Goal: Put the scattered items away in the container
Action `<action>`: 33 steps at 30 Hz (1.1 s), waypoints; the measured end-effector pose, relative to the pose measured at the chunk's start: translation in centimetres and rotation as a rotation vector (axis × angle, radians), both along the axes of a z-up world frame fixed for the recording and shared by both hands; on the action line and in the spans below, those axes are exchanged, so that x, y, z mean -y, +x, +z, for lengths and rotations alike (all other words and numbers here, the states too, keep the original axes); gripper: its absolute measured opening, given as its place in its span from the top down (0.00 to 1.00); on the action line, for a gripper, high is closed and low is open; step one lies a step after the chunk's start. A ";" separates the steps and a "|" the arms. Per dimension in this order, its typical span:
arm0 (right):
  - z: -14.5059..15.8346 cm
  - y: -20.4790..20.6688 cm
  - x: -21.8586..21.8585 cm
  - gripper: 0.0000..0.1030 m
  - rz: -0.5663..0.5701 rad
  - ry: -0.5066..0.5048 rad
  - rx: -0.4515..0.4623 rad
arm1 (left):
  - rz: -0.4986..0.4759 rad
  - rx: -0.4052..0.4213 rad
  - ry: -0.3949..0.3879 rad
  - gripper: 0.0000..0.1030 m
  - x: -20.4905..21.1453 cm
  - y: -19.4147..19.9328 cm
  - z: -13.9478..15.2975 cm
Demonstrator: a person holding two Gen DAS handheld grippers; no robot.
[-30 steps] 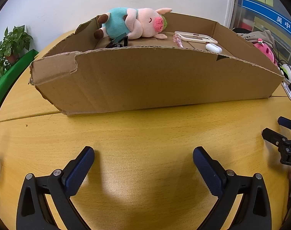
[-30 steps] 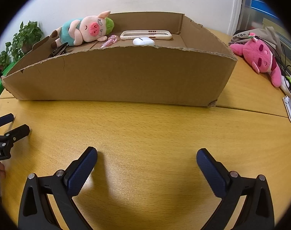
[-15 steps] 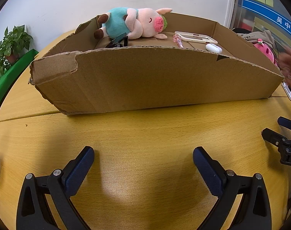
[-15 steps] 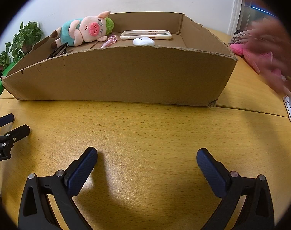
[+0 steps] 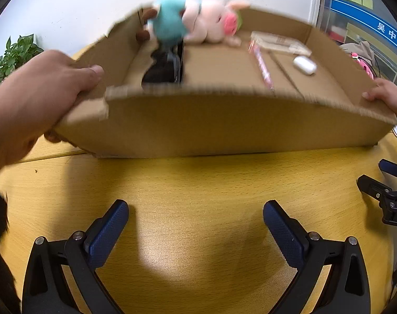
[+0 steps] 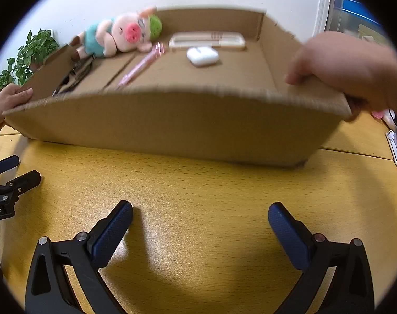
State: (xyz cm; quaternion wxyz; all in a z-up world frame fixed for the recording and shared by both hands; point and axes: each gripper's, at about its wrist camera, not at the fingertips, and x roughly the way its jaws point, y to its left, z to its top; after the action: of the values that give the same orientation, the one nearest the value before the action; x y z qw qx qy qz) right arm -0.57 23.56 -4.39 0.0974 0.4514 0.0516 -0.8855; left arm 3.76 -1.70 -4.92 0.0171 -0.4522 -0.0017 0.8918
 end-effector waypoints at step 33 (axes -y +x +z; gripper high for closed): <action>0.1 0.1 0.0 0.00 0.000 -0.001 -0.001 | 0.000 0.001 -0.001 0.00 0.1 -0.8 0.1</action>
State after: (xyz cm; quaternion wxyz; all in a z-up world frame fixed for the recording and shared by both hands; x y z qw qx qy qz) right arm -0.48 23.57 -4.26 0.0975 0.4510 0.0515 -0.8857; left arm 2.97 -1.78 -4.87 0.0169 -0.4526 -0.0014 0.8915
